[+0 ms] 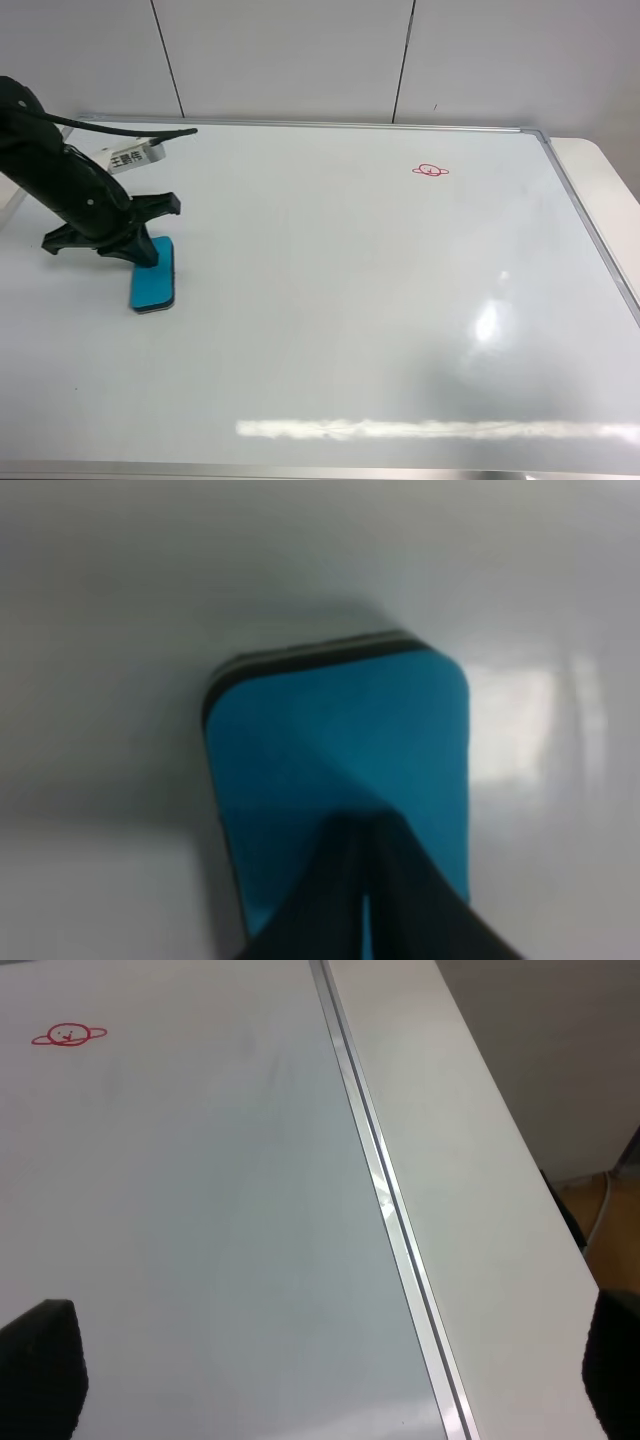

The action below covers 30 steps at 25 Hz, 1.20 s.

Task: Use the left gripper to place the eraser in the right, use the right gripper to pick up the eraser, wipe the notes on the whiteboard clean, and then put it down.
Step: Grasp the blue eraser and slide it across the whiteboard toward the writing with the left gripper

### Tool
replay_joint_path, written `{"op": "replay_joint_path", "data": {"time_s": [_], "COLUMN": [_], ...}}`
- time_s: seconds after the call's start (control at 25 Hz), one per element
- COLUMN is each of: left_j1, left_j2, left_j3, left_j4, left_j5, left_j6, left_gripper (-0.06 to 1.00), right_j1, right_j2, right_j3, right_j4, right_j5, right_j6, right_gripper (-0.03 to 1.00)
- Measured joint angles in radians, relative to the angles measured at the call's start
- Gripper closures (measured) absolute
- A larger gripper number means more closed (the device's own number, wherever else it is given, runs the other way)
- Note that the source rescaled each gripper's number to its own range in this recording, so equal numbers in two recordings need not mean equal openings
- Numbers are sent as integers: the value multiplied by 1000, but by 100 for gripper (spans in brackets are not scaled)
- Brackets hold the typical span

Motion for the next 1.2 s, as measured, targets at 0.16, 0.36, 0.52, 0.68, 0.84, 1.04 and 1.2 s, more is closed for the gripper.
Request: {"op": "replay_joint_path", "data": {"time_s": [0.16, 0.36, 0.52, 0.68, 0.84, 1.04, 1.2], "left_j1": [-105, -231, -405, -526, -623, -702, -745], "left_j2": [42, 75, 99, 142, 214, 327, 421], "left_j3": [-1, -9, -17, -89, -184, -351, -516], "left_j4": [-167, -280, -407, -459, -519, -593, -599], "left_j5": [-102, -224, -360, -357, -338, -322, -313], "left_j6": [-49, -88, -94, -94, -94, -94, -95], "left_gripper": [94, 94, 94, 94, 94, 94, 94], "right_j1": [0, 0, 0, 0, 0, 0, 0], "right_j2": [0, 0, 0, 0, 0, 0, 0], "right_j3": [0, 0, 0, 0, 0, 0, 0], "right_j4": [0, 0, 0, 0, 0, 0, 0], "right_j5": [0, 0, 0, 0, 0, 0, 0], "right_j6": [0, 0, 0, 0, 0, 0, 0], "right_gripper": [-3, -3, -3, -3, -3, -3, -3]}}
